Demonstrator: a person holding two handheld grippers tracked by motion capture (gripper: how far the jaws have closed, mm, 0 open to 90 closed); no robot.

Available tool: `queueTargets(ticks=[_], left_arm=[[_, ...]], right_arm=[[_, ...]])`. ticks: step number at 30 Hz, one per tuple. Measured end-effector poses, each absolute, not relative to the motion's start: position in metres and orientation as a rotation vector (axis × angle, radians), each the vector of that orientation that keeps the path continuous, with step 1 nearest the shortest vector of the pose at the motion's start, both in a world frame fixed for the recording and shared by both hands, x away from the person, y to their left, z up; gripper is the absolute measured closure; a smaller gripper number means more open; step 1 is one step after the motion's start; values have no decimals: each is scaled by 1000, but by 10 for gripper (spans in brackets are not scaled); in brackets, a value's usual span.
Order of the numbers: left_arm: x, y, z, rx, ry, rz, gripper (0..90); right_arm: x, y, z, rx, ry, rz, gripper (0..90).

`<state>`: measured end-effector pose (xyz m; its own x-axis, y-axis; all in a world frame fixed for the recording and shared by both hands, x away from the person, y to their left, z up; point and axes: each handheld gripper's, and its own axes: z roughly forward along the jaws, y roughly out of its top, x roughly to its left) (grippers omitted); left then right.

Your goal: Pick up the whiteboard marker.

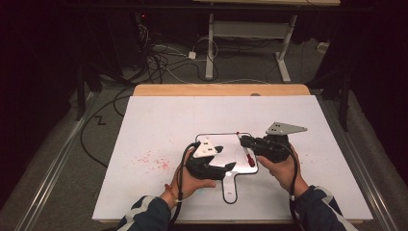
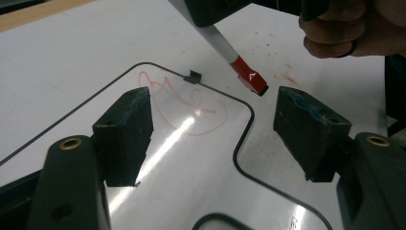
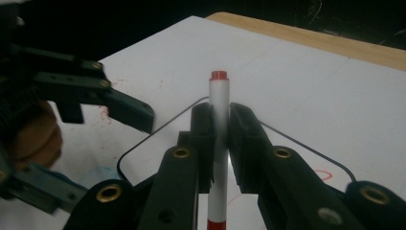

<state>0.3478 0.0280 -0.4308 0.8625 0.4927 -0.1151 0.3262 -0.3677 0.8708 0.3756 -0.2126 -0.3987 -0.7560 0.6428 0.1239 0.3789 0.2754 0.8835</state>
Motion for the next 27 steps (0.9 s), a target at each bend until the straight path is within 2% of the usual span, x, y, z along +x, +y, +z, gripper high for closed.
queueTargets(ticks=[4,6,8,10,15,17,25,27], left_arm=[[357,11,-433,1967,602,153,344],[361,5,-434,1965,594,135,403],[364,0,-434,1946,583,126,412],[366,-2,-434,1939,572,114,494],[368,-6,-431,1924,557,116,554],[369,-8,-430,1924,538,122,622],[380,-13,-430,1952,537,182,768],[382,-15,-430,1953,528,192,787]], right_arm=[[369,-212,-396,909,2265,1509,813],[367,-212,-394,905,2258,1523,813],[365,-213,-394,900,2254,1529,813],[364,-213,-394,903,2246,1524,814],[363,-215,-394,903,2241,1539,813],[362,-215,-395,898,2238,1533,813],[361,-222,-391,898,2210,1518,807],[361,-226,-391,911,2205,1520,746]])
